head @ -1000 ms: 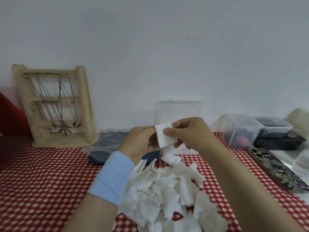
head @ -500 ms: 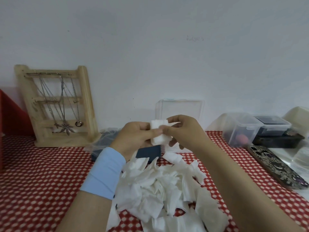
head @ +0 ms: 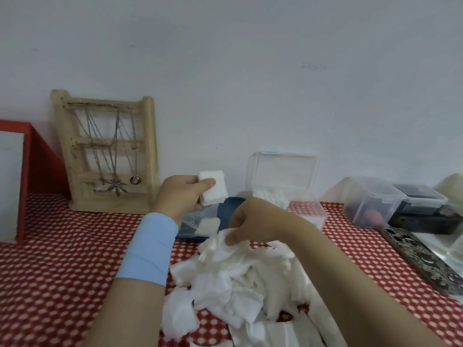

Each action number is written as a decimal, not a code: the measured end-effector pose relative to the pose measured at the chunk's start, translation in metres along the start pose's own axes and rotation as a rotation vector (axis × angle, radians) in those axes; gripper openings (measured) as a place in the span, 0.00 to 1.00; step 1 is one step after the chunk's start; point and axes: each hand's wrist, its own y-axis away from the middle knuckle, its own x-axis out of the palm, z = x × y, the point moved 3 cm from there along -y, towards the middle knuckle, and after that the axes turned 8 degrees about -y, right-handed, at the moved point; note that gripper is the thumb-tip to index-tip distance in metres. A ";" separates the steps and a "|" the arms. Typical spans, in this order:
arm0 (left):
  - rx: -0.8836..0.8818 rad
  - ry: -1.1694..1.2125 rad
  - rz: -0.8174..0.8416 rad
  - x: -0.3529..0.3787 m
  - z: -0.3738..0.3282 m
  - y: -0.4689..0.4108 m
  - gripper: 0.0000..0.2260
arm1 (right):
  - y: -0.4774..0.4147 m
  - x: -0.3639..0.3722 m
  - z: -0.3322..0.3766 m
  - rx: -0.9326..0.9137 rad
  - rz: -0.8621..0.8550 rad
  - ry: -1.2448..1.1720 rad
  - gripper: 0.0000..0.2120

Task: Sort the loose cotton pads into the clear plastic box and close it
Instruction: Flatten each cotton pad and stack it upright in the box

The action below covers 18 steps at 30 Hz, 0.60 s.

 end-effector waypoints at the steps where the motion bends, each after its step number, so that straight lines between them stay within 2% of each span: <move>1: -0.002 0.009 0.000 0.002 0.000 0.000 0.02 | 0.001 -0.006 -0.004 -0.011 -0.034 -0.050 0.06; 5: 0.015 -0.024 0.016 0.013 -0.002 0.001 0.05 | 0.012 -0.032 -0.020 -0.060 -0.137 -0.366 0.02; 10: -0.030 0.011 0.176 0.042 -0.001 0.007 0.02 | 0.023 -0.050 -0.041 -0.138 -0.229 -0.749 0.05; 14: -0.074 0.055 0.299 0.065 -0.001 0.013 0.10 | 0.022 -0.054 -0.047 -0.127 -0.323 -0.738 0.03; 18: -0.119 0.104 0.299 0.073 0.000 0.014 0.11 | 0.022 -0.057 -0.048 -0.087 -0.351 -0.687 0.05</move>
